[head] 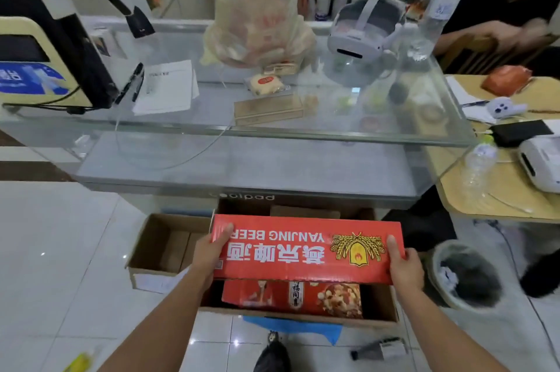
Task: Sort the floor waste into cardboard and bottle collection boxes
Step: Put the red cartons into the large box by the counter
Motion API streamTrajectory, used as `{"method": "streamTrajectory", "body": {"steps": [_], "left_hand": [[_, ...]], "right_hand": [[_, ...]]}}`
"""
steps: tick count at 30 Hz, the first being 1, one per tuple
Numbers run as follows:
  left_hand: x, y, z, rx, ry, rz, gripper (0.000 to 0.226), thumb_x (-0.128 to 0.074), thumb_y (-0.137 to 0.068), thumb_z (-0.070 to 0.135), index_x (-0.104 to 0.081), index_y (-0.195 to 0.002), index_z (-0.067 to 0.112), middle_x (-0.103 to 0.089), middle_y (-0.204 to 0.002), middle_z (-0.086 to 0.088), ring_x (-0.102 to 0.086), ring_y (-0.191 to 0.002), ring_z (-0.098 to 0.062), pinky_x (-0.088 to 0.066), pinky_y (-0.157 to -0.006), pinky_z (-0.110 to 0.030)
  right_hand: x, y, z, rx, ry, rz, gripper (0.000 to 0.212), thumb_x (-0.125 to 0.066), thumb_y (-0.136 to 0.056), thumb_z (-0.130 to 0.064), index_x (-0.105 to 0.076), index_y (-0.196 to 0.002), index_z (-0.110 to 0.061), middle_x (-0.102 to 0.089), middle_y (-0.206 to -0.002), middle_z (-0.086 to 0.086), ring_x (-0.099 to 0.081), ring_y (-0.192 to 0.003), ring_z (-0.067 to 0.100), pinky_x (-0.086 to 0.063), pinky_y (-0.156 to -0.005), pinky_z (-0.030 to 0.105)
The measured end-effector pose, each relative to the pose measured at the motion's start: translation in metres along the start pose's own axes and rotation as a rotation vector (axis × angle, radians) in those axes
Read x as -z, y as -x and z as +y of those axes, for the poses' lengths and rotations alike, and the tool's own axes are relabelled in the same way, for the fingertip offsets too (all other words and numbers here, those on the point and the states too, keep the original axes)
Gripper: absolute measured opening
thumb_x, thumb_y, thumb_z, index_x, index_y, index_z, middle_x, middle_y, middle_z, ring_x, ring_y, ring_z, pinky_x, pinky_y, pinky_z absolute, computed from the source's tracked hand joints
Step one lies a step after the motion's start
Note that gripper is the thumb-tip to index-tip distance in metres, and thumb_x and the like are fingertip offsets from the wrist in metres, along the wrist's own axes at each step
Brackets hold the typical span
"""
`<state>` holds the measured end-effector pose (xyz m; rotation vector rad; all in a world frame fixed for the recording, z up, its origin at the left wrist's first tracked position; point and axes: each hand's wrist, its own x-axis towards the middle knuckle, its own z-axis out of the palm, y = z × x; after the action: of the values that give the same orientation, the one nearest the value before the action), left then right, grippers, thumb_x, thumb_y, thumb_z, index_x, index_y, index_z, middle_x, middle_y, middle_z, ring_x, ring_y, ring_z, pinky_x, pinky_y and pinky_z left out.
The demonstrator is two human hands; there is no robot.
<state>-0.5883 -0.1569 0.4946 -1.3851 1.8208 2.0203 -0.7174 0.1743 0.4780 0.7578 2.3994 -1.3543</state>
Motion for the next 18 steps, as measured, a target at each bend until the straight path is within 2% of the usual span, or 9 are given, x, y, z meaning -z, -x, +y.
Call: {"method": "streamTrajectory", "body": {"steps": [2,4,6,8,10,12,13,15,18], "left_hand": [[-0.001,-0.022,0.013,-0.008,-0.011,-0.015,0.029,-0.062,-0.089,0.038,-0.064,-0.097,0.011,-0.076,-0.080,-0.008,-0.073,-0.067,-0.019,-0.058,-0.058,-0.028],[-0.001,-0.043,0.011,0.029,-0.030,-0.046,0.028,-0.066,-0.087,0.038,-0.064,-0.097,0.012,-0.076,-0.081,-0.008,-0.073,-0.069,-0.020,-0.059,-0.060,-0.030],[0.002,-0.070,-0.013,0.105,-0.090,-0.085,0.049,-0.078,-0.075,0.041,-0.061,-0.108,0.009,-0.074,-0.095,-0.014,-0.073,-0.079,-0.025,-0.061,-0.070,-0.039],[0.001,-0.080,-0.039,0.243,-0.139,-0.143,0.063,-0.081,-0.071,0.037,-0.055,-0.118,0.004,-0.072,-0.100,-0.015,-0.073,-0.082,-0.026,-0.061,-0.066,-0.037],[-0.006,-0.085,-0.068,0.449,-0.090,-0.227,0.049,-0.064,-0.086,0.043,-0.056,-0.119,0.007,-0.075,-0.093,-0.012,-0.074,-0.080,-0.025,-0.059,-0.065,-0.034],[-0.019,-0.087,-0.087,0.639,-0.082,-0.277,0.067,-0.046,-0.085,0.068,-0.056,-0.123,0.015,-0.073,-0.104,-0.015,-0.071,-0.096,-0.031,-0.054,-0.087,-0.041],[-0.022,-0.096,-0.097,0.703,-0.061,-0.287,0.077,-0.042,-0.082,0.075,-0.054,-0.128,0.014,-0.068,-0.115,-0.019,-0.065,-0.107,-0.037,-0.047,-0.098,-0.046],[-0.034,-0.115,-0.112,0.757,0.045,-0.231,0.075,-0.054,-0.082,0.066,-0.054,-0.130,0.009,-0.064,-0.119,-0.024,-0.061,-0.109,-0.043,-0.042,-0.102,-0.056],[-0.056,-0.146,-0.133,0.773,0.137,-0.158,0.064,-0.084,-0.066,0.037,-0.061,-0.116,0.004,-0.069,-0.107,-0.025,-0.066,-0.098,-0.045,-0.048,-0.089,-0.065]], "right_hand": [[-0.013,-0.015,-0.010,-0.003,-0.083,-0.013,0.041,-0.051,-0.093,-0.048,-0.052,-0.100,-0.009,-0.061,-0.101,0.015,-0.057,-0.092,0.028,-0.045,-0.087,0.044],[-0.023,-0.020,-0.006,-0.054,-0.139,-0.085,0.031,-0.055,-0.094,-0.037,-0.054,-0.111,-0.011,-0.060,-0.109,0.014,-0.056,-0.097,0.026,-0.045,-0.090,0.042],[-0.036,-0.022,0.019,-0.143,-0.074,-0.151,0.033,-0.063,-0.090,-0.013,-0.056,-0.122,-0.004,-0.062,-0.113,0.016,-0.055,-0.097,0.024,-0.043,-0.090,0.038],[-0.053,-0.018,0.053,-0.268,0.034,-0.253,0.046,-0.065,-0.083,0.009,-0.053,-0.127,0.007,-0.062,-0.111,0.020,-0.054,-0.097,0.025,-0.043,-0.091,0.039],[-0.086,-0.029,0.111,-0.418,0.047,-0.384,0.064,-0.076,-0.076,-0.003,-0.050,-0.134,0.002,-0.059,-0.121,0.021,-0.055,-0.106,0.028,-0.039,-0.105,0.044],[-0.120,-0.038,0.153,-0.468,0.037,-0.428,0.094,-0.087,-0.058,-0.047,-0.049,-0.138,-0.016,-0.053,-0.136,0.014,-0.052,-0.122,0.031,-0.035,-0.111,0.047],[-0.135,-0.044,0.160,-0.499,-0.016,-0.393,0.092,-0.081,-0.059,-0.059,-0.049,-0.137,-0.022,-0.051,-0.139,0.010,-0.049,-0.126,0.031,-0.035,-0.111,0.049],[-0.150,-0.042,0.128,-0.538,-0.162,-0.261,0.069,-0.072,-0.075,-0.050,-0.045,-0.134,-0.024,-0.053,-0.134,0.010,-0.049,-0.124,0.034,-0.038,-0.107,0.053],[-0.158,-0.052,0.072,-0.630,-0.279,0.006,0.088,-0.074,-0.078,-0.035,-0.022,-0.147,-0.025,-0.042,-0.142,0.015,-0.045,-0.125,0.043,-0.041,-0.098,0.059]]}}
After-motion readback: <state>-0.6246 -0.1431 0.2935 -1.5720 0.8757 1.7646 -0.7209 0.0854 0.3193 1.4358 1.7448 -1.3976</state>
